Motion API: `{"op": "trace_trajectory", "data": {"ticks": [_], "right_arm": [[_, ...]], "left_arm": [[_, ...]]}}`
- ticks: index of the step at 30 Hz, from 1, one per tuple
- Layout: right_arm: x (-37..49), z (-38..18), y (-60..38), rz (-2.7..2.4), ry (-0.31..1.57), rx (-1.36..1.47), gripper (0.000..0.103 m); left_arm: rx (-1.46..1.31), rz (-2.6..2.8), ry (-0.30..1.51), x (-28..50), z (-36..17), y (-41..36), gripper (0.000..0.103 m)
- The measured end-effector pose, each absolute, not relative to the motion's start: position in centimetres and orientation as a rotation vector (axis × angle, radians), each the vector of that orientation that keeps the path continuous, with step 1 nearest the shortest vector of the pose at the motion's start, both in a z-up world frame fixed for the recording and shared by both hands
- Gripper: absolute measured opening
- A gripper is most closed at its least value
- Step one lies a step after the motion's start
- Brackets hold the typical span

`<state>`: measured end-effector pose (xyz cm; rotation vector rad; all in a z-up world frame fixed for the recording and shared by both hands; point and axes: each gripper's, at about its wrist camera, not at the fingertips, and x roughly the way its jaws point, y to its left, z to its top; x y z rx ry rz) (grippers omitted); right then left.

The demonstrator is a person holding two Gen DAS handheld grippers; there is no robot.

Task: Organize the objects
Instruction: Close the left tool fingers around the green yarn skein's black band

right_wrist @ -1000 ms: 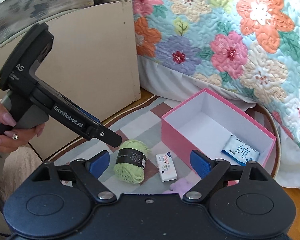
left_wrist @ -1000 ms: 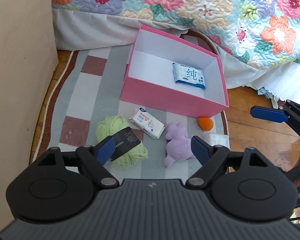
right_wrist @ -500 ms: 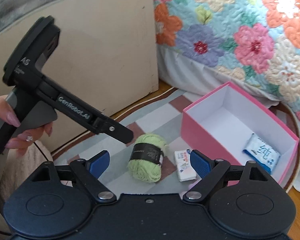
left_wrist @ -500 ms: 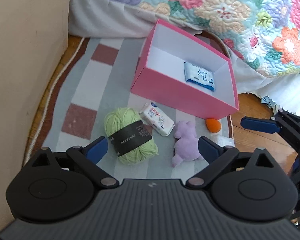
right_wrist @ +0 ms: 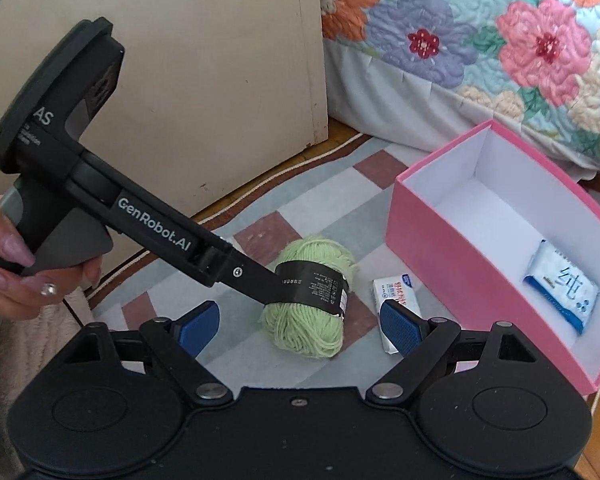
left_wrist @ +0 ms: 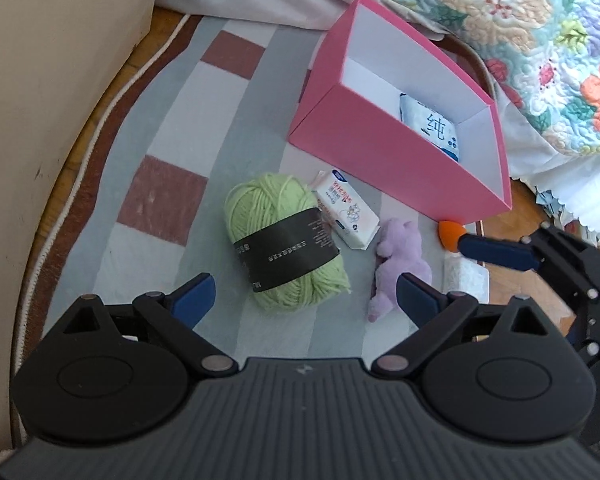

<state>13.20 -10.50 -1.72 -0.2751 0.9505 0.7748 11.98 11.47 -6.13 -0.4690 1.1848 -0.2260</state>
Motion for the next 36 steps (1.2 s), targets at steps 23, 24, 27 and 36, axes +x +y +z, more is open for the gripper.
{"op": "trace_trajectory", "data": {"ticks": [23,24,27,36], "right_arm": [[14.0,-8.1,-8.3,0.766,0.937,-0.314,0.09],[14.2,-8.3,-8.3,0.763,0.943,-0.309,0.09],[14.3,-9.0,-8.2,0.759,0.949,-0.311,0.09],[14.6,-10.8,-8.2,0.746,0.984,-0.263,0.09]], "left_arm": [[-0.517,-0.205,1.201,13.3,-9.6,11.8,0.096],[-0.525,-0.205,1.199,13.4,-9.9,11.9,0.096],[-0.53,-0.208,1.2,13.6,-10.5,11.9,0.095],[-0.614,-0.201,1.199,13.8,-12.2,12.0,0.078]]}}
